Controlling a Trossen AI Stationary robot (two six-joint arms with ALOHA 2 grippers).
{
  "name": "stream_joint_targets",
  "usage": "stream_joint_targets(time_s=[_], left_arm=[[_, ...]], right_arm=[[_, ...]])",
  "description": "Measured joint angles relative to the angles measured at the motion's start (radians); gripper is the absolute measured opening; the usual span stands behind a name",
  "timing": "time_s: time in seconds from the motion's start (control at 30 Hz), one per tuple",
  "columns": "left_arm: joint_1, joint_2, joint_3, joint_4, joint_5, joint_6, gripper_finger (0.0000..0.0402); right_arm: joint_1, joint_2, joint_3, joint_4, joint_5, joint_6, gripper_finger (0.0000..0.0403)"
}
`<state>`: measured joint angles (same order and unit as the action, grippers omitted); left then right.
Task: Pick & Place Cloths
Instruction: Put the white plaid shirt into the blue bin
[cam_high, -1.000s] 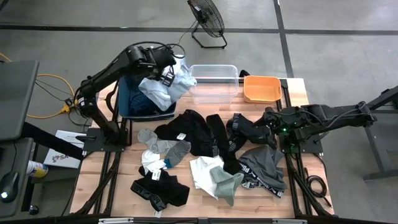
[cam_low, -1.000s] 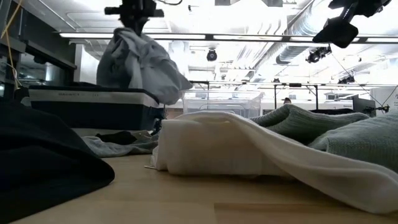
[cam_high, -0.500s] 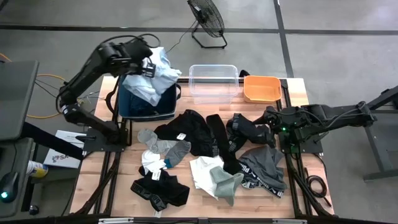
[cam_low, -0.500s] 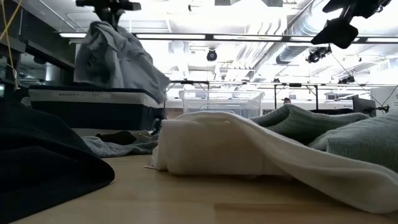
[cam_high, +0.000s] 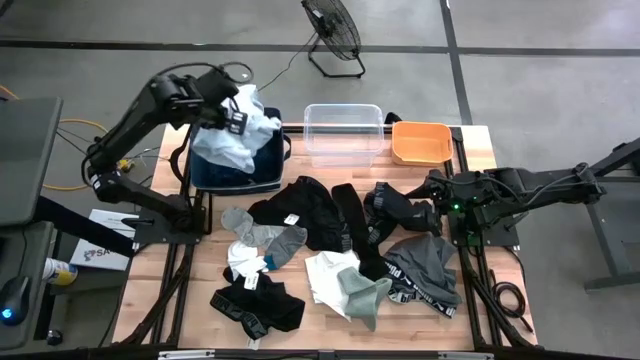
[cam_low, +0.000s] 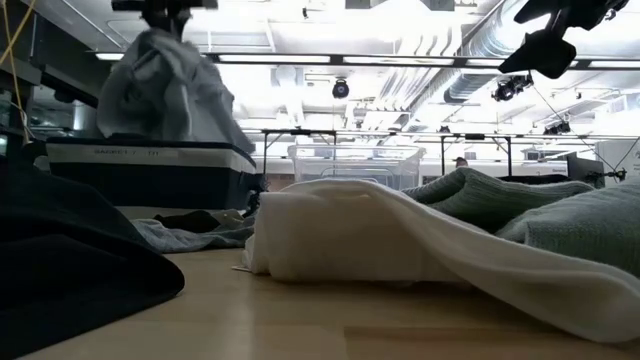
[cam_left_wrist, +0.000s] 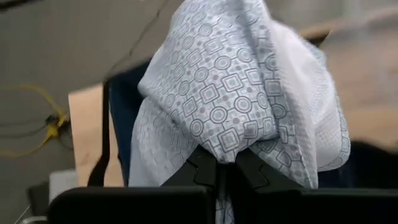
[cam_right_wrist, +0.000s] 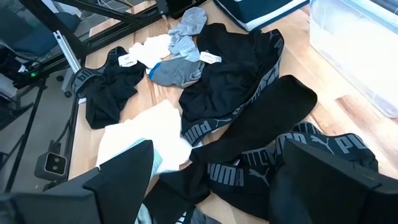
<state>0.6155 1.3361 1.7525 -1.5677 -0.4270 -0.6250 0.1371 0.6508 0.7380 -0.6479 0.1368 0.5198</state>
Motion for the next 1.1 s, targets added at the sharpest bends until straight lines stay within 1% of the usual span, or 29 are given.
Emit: stream_joint_targets(time_s=[0.2,0.33,0.4,0.5,0.63,0.8,0.93,1.1], left_arm=[[0.0,0.001,-0.239,-0.002,0.033,0.0,0.0007],[0.0,0.003,-0.362,0.002,0.033,-0.009,0.0007],[0.0,0.003,-0.415,0.034,0.035,-0.013,0.0007],[0.0,0.004,-0.473,0.122,0.078,-0.009,0.0007],[0.0,0.004,-0.505,0.225,0.111,-0.008,0.0007],[0.001,0.015,-0.507,0.29,0.115,-0.008,0.0007],[0.035,0.048,-0.507,0.304,0.107,-0.003,0.0007],[0.077,0.109,-0.507,0.362,0.104,0.048,0.0007]], right_arm=[[0.0,0.0,0.0,0.0,0.0,0.008,0.035],[0.0,0.0,0.0,0.0,0.0,0.008,0.035],[0.0,0.0,0.0,0.0,0.0,0.008,0.035],[0.0,0.0,0.0,0.0,0.002,0.009,0.035],[0.0,0.0,0.0,0.0,0.018,0.014,0.035],[0.0,0.0,0.0,0.0,0.021,0.025,0.035],[0.0,0.0,0.0,0.0,0.021,0.03,0.035],[0.0,0.0,0.0,0.0,0.021,0.03,0.035]])
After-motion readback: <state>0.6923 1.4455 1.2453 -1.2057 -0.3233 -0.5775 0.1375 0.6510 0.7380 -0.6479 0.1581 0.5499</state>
